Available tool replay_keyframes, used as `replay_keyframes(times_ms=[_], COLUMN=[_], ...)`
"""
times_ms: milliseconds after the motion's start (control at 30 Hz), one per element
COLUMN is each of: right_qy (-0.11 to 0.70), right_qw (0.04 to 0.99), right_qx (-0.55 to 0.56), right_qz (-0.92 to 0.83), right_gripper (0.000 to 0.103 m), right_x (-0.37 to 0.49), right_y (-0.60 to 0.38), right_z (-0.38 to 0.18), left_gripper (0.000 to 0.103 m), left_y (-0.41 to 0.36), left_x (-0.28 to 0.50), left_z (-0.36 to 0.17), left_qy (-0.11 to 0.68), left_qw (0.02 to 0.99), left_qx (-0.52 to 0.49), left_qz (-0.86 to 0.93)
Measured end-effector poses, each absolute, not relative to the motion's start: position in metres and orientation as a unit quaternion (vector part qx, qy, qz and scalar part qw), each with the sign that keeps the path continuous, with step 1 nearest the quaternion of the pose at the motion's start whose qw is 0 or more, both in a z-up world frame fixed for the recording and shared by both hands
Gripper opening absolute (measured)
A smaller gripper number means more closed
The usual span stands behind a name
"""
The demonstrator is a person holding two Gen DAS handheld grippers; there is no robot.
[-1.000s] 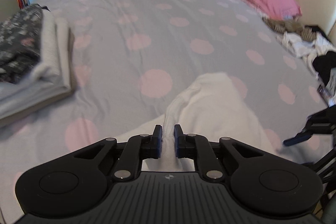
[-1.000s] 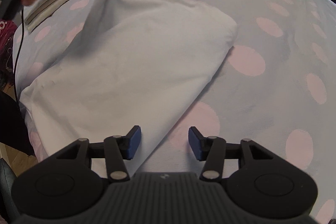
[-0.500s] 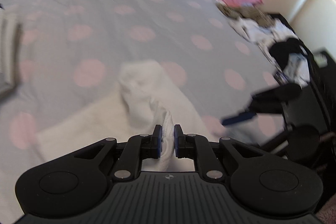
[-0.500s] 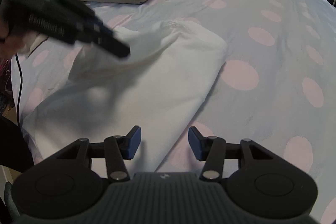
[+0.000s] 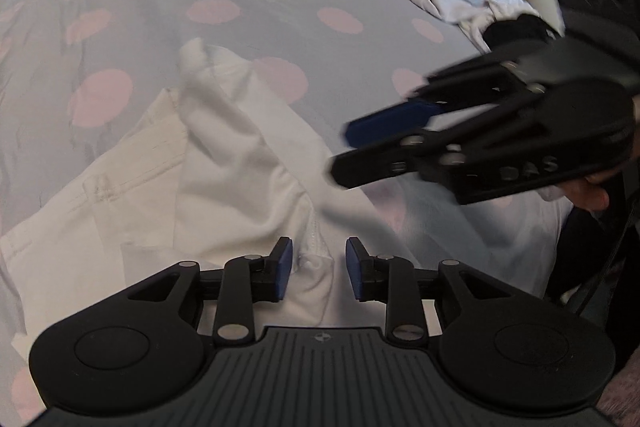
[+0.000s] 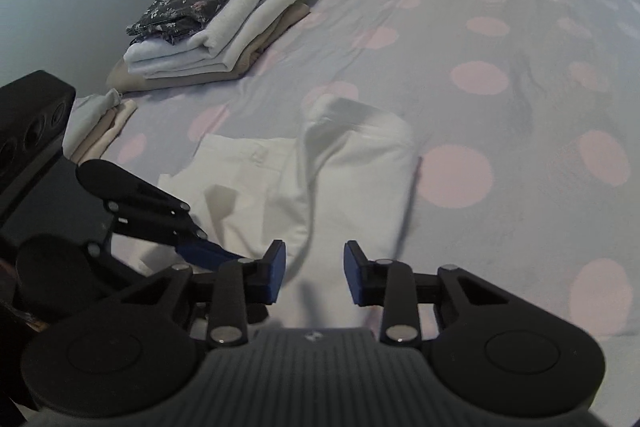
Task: Fold clothes
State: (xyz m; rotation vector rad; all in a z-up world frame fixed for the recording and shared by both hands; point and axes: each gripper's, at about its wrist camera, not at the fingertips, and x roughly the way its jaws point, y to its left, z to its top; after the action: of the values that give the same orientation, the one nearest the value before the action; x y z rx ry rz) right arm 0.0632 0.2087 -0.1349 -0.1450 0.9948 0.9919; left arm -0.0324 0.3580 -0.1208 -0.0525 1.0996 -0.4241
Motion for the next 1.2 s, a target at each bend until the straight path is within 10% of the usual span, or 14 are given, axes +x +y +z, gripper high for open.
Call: replay_keyframes(times_ms=[433,1000,1200], right_qy=[0.490,0.508,0.517], right_qw=[0.734,0.728,0.727], right_qx=[-0.093,-0.083,-0.039], right_qz=[0.461,0.453,0.450], right_gripper=[0.006,0.009,0.014], right_x=[0.050,0.058,0.064], right_y=[0.230,0.223,0.221], right_z=[-0.160,-0.167,-0.166], left_gripper=[0.044,0.044,0.003], left_y=[0.368,0.468,0.459], left_x=[-0.038,-0.004,-0.001], left_z=[-0.101,-0.142,-0.138], left_qy=[0.533,0.530,0.524], left_qw=[0.808,0.840,0.846], left_qx=[-0.021,-0.111,-0.092], left_qz=[-0.251,-0.045,-0.034])
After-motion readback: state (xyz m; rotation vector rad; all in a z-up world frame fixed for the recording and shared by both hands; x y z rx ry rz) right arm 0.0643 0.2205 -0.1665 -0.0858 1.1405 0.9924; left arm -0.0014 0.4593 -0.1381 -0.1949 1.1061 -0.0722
